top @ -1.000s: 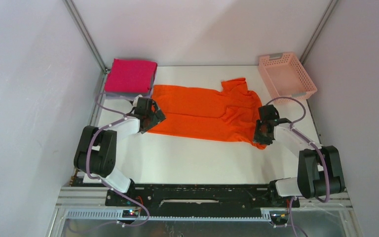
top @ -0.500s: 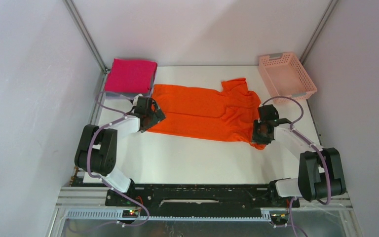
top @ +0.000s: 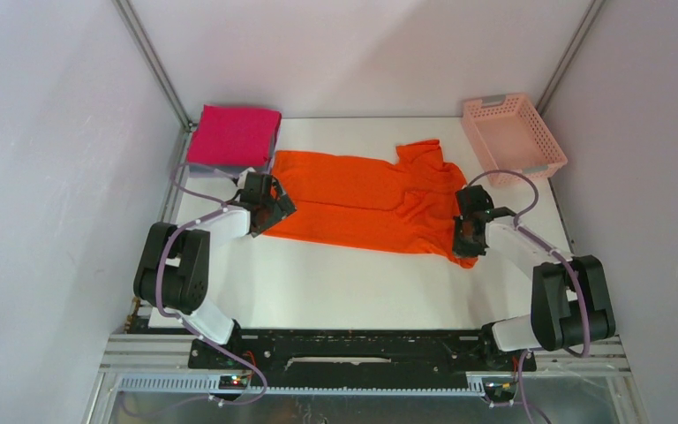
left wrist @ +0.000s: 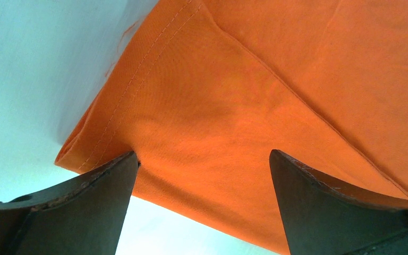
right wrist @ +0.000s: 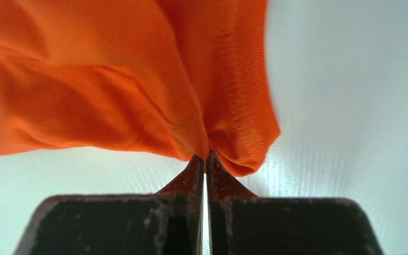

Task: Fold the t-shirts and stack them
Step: Smooth out the T-shirt at the center of the board, then move the T-shirt to the center of the board.

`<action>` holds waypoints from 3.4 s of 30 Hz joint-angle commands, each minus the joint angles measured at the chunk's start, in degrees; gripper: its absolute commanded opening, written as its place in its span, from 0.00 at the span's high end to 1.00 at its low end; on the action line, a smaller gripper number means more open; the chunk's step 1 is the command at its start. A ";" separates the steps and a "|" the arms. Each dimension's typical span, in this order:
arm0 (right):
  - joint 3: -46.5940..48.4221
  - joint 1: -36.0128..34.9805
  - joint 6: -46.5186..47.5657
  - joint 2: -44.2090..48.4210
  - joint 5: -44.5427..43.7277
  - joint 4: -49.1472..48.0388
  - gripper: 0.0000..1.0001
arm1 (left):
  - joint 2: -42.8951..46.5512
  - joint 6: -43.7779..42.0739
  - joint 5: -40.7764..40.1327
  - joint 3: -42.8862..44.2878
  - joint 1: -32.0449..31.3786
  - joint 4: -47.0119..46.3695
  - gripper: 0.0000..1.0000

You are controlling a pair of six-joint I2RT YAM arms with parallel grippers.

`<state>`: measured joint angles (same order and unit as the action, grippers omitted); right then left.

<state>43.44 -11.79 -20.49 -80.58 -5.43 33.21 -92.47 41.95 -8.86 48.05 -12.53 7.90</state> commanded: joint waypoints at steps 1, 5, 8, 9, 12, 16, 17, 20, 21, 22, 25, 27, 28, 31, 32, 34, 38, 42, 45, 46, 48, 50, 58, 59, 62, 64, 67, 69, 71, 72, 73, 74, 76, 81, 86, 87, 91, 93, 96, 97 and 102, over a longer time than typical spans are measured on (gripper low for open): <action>4.07 1.65 0.38 -0.44 -6.97 2.06 1.00 | -1.08 -1.17 -1.58 1.16 1.19 2.65 0.00; 8.63 2.68 4.20 -3.68 -7.90 5.78 1.00 | -1.04 -1.26 -2.20 1.00 1.33 3.10 0.00; 11.67 3.32 6.57 -6.99 -8.73 9.41 1.00 | -0.89 -1.34 -2.17 0.82 1.41 2.99 0.00; 12.32 3.71 7.45 -7.94 -8.94 10.10 1.00 | -0.92 -1.41 -2.09 0.82 1.50 3.00 0.00; 14.02 5.16 9.59 -11.39 -8.32 11.15 1.00 | -0.82 -1.74 -1.79 0.77 1.61 3.09 0.00; 17.08 6.05 12.22 -17.02 -7.34 11.50 0.98 | -0.48 -1.91 -1.75 0.46 1.64 2.98 0.00; 17.70 6.34 12.03 -18.49 -8.07 11.48 0.95 | -0.42 -1.96 -1.64 0.39 1.64 3.06 0.00; 18.79 7.29 9.54 -20.96 -11.65 11.83 0.79 | -0.01 -2.32 -1.67 -0.01 1.64 2.80 0.00; 18.86 7.52 8.52 -20.92 -13.35 11.73 0.72 | 0.14 -2.47 -1.78 -0.13 1.64 2.68 0.00; 18.87 7.69 7.67 -20.24 -14.29 11.58 0.66 | 0.27 -2.55 -2.01 -0.08 1.64 2.85 0.00; 18.96 7.83 3.13 -15.26 -19.35 12.36 0.49 | 1.43 -2.82 -1.65 -0.35 1.56 2.88 0.00; 18.88 7.82 -1.55 -8.80 -22.80 13.33 0.41 | 3.08 -2.51 -1.67 -1.03 1.23 2.53 0.00; 18.75 7.77 -2.74 -5.35 -23.24 13.47 0.37 | 4.22 -2.26 -2.57 -1.17 0.75 2.66 0.00; 16.89 6.48 -3.42 5.40 -21.21 9.52 0.06 | 7.52 -2.23 -3.40 -0.90 -0.73 3.62 0.00; 15.40 6.43 -3.22 8.97 -18.48 6.41 0.01 | 8.72 -2.21 -3.21 -0.61 -1.12 3.81 0.00; 10.76 6.51 -2.39 15.59 -7.78 -2.23 0.00 | 10.80 -2.06 -3.29 0.09 -1.62 4.21 0.00; 2.33 4.09 -3.84 20.14 19.18 -19.49 0.01 | 12.82 -1.97 -2.14 2.00 -2.31 3.78 0.00; 1.65 -6.92 -5.10 12.57 18.02 -25.61 0.00 | 8.94 -2.25 1.55 5.18 -2.32 2.68 0.00; 2.82 -8.58 -7.11 3.97 17.94 -28.18 0.00 | 3.01 -2.28 3.93 8.91 -2.32 3.59 0.00; 3.28 -8.86 -7.28 1.15 17.99 -29.24 0.00 | 1.24 -2.01 3.98 9.58 -2.33 3.51 0.00; 4.93 -9.56 -7.06 -4.06 18.30 -29.93 0.01 | -1.57 -1.80 4.15 10.45 -2.33 3.19 0.00; 6.21 -9.78 -7.36 -8.33 16.04 -29.35 0.00 | -3.60 -1.82 4.41 11.27 -2.32 3.93 0.00; 5.23 -11.42 -9.14 -13.96 10.47 -19.27 0.00 | -0.53 -0.75 1.66 1.86 -2.41 5.13 0.00; 4.22 -12.14 -9.38 -13.08 10.40 -18.53 0.00 | 0.71 -0.09 1.54 -0.20 -2.47 5.29 0.00; 0.29 -13.69 -10.64 -9.15 10.28 -16.90 0.00 | 6.08 1.70 1.09 -7.55 -3.09 5.49 0.00; -2.03 -14.21 -11.35 -6.08 9.52 -14.61 0.00 | 10.42 3.05 0.31 -12.61 -3.87 6.33 0.00; -6.06 -14.99 -11.91 -1.28 8.77 -12.19 0.00 | 17.57 5.64 -0.01 -20.85 -6.13 7.43 0.00; -8.93 -15.37 -12.37 1.96 8.48 -11.38 0.00 | 22.35 8.22 -0.04 -25.61 -8.48 9.48 0.00; -11.88 -15.98 -12.77 5.01 8.81 -10.64 0.00 | 27.70 11.56 -0.12 -30.24 -12.02 11.13 0.00; -12.97 -16.31 -12.81 6.66 8.93 -10.36 0.00 | 31.36 14.16 -0.21 -32.29 -13.65 12.08 0.00; -13.83 -16.67 -13.01 8.15 9.07 -9.79 0.00 | 33.97 16.01 -0.15 -34.18 -15.30 13.10 0.00; -14.51 -17.10 -13.06 9.77 9.13 -9.18 0.00 | 36.65 17.56 -0.05 -35.64 -16.86 14.29 0.00; -15.85 -17.94 -13.56 12.67 8.72 -8.00 0.01 | 41.72 21.08 -0.68 -37.66 -19.91 17.84 0.00; -19.13 -19.32 -15.80 18.47 9.29 -6.57 0.01 | 53.58 27.25 -2.74 -39.73 -25.49 26.81 0.00; -20.99 -20.24 -17.54 23.47 8.26 -4.79 0.00 | 62.02 30.04 -4.16 -38.28 -27.98 34.63 0.00; -21.00 -20.24 -17.57 24.49 7.85 -4.48 0.01 | 62.91 30.17 -4.34 -38.02 -28.33 35.35 0.00; -20.46 -20.28 -16.28 28.37 7.55 -4.81 0.00 | 63.09 28.96 -6.71 -35.50 -28.51 36.65 0.00; -19.25 -20.28 -15.65 30.02 7.38 -5.34 0.00 | 61.84 26.97 -8.83 -32.50 -28.48 34.96 0.00; -16.57 -20.19 -15.21 32.32 6.69 -7.12 0.00 | 58.78 21.62 -11.22 -26.39 -28.51 31.13 0.00; -15.62 -20.08 -15.18 32.93 6.26 -7.90 0.00 | 57.36 20.39 -12.64 -24.01 -28.44 30.95 0.00; -12.77 -17.46 -15.98 35.43 1.92 -13.56 0.00 | 49.37 14.12 -20.96 -12.17 -26.63 29.75 0.00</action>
<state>26.72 -31.35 -36.25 -47.46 1.08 26.24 -38.79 63.29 -21.10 25.80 -40.58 39.51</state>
